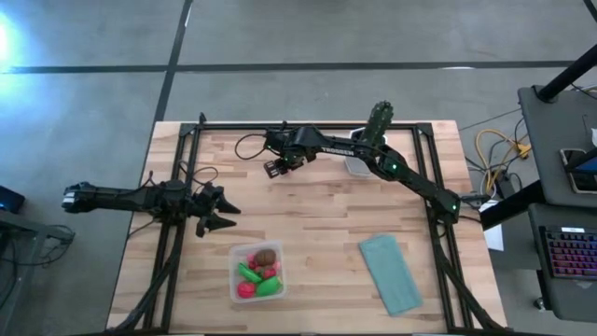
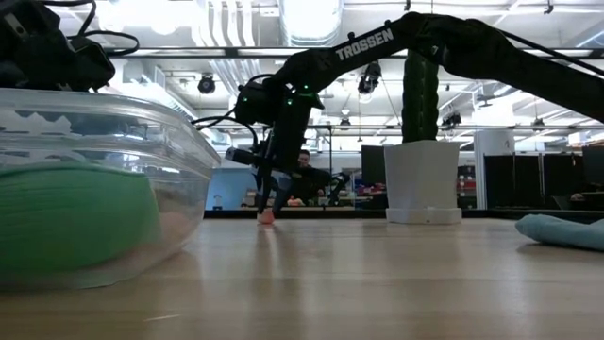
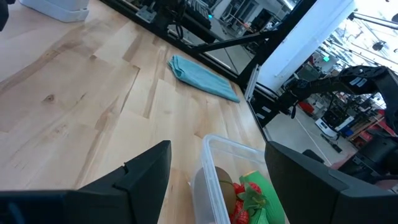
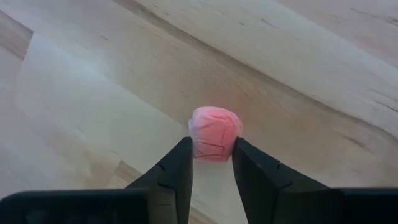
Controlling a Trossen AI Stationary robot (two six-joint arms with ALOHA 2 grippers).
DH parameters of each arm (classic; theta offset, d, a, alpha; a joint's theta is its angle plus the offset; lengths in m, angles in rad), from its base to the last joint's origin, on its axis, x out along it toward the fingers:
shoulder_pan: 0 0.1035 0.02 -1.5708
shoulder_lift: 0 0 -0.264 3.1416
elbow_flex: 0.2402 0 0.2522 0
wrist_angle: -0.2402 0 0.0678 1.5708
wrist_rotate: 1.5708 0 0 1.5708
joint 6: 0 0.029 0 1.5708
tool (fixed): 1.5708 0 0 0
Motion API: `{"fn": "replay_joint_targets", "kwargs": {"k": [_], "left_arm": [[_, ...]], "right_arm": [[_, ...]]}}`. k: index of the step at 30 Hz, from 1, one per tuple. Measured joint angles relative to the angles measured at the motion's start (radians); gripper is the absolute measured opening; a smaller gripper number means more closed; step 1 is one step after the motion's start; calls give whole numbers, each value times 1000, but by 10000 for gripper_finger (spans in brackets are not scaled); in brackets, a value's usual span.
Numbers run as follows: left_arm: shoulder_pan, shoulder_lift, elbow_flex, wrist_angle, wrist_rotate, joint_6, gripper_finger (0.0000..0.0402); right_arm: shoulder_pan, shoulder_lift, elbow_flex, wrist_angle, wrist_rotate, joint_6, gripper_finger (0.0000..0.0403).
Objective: Pick and placing Produce into tupperware
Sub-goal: Put the pink peach into the transparent bin
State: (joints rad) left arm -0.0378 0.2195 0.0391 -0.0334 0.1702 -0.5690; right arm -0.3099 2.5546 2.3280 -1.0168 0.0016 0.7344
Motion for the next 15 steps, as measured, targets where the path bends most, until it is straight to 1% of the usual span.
{"fn": "replay_joint_targets", "kwargs": {"k": [8, 15], "left_arm": [[0, 0, 0, 0, 0, 0, 246], [0, 0, 0, 0, 0, 0, 246]], "right_arm": [[10, 0, 0, 8, -1, 25, 92], [49, -8, 28, 23, -14, 21, 91]]}}
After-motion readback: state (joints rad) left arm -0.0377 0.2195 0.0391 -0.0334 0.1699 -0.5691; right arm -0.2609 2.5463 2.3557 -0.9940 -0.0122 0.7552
